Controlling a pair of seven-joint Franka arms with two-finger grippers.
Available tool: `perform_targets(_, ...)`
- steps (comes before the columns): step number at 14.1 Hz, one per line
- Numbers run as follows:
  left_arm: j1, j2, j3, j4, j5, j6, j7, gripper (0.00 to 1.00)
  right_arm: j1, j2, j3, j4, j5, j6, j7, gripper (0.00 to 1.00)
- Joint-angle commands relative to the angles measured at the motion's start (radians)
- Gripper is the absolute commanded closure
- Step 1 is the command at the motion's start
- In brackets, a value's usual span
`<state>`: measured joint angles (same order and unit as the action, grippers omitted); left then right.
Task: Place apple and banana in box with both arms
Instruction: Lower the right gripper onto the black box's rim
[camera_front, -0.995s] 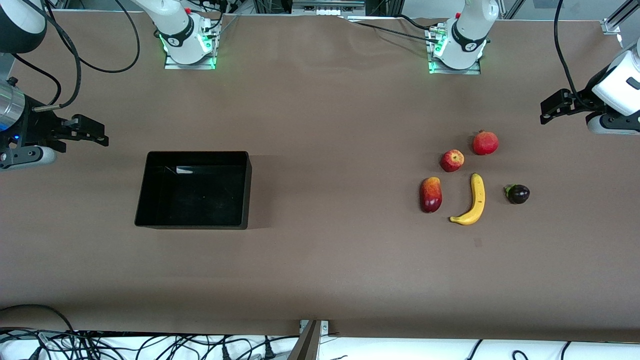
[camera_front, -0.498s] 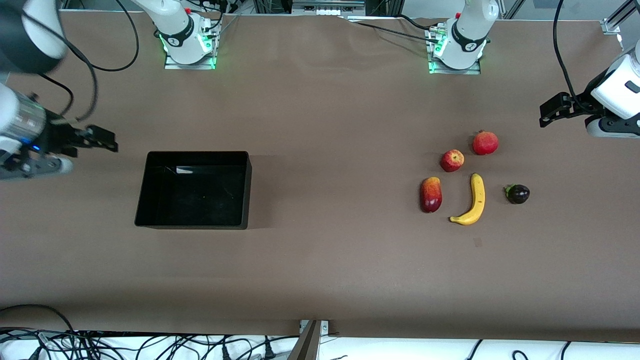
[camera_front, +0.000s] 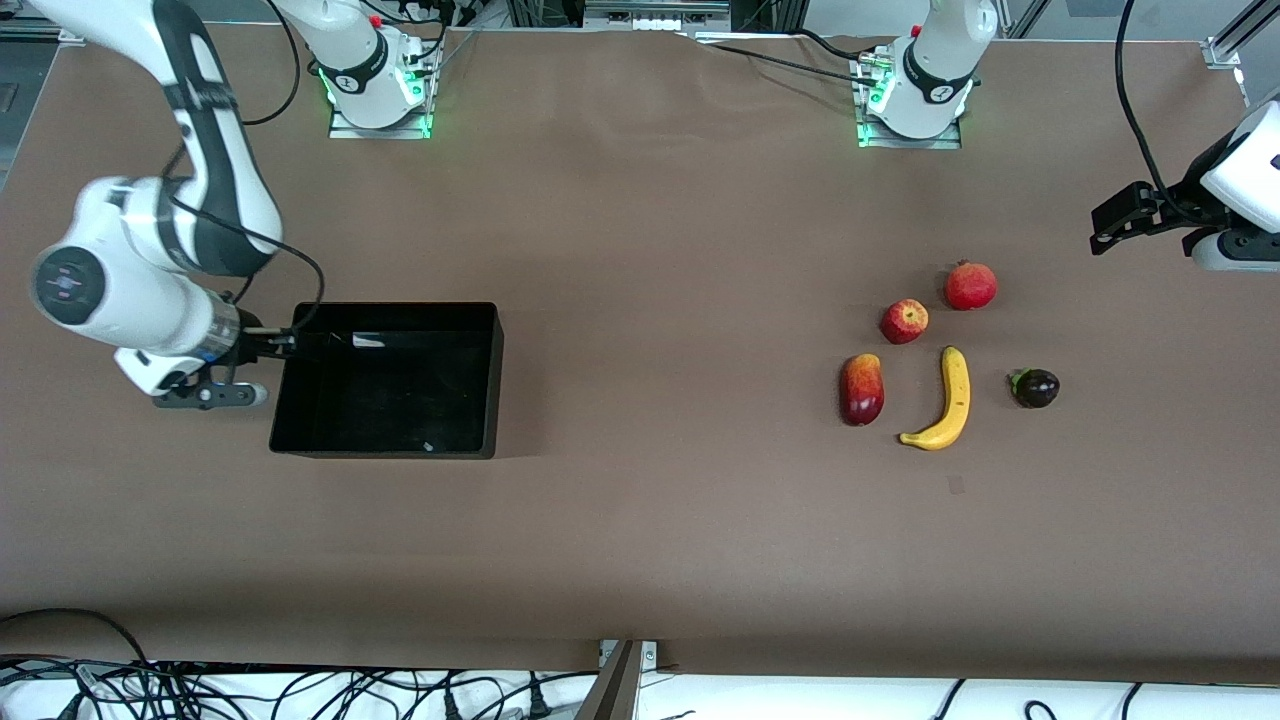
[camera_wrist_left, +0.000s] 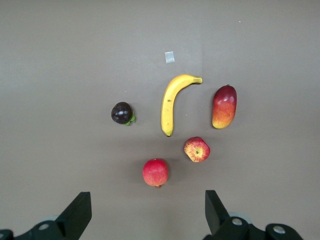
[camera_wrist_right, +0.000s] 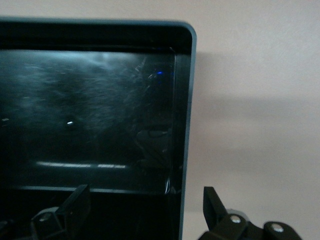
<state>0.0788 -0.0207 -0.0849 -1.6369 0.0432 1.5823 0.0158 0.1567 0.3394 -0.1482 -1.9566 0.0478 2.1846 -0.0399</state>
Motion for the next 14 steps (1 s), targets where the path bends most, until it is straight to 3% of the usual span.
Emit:
perform_targets(1,0.004,0.002,0.004,0.011,0.006,-0.021,-0.005,0.0,-0.014,0.015,-0.001,-0.082,-0.014,0.121,0.0,0.0)
perform_targets(5,0.013,0.005,0.005,0.008,0.015,-0.022,-0.005,0.0,-0.022,0.064,-0.001,-0.093,-0.012,0.158,0.0,0.0)
perform_targets(6,0.013,0.004,0.005,0.009,0.015,-0.022,-0.007,0.0,-0.023,0.07,-0.001,-0.094,-0.012,0.161,0.0,0.07)
perform_targets(7,0.013,0.005,0.004,0.012,0.014,-0.019,-0.007,0.0,-0.023,0.072,-0.001,-0.096,-0.012,0.161,0.0,0.21)
perform_targets(10,0.013,0.012,0.004,0.009,0.015,-0.012,-0.008,0.0,-0.031,0.073,-0.001,-0.1,-0.012,0.146,-0.021,0.83)
perform_targets(11,0.013,0.007,0.004,0.009,0.015,-0.016,-0.008,0.0,-0.032,0.075,-0.001,-0.1,-0.011,0.143,-0.04,0.97)
perform_targets(14,0.013,0.004,0.001,0.015,0.014,-0.016,-0.008,0.0,-0.034,0.079,-0.001,-0.099,-0.006,0.144,-0.041,1.0)
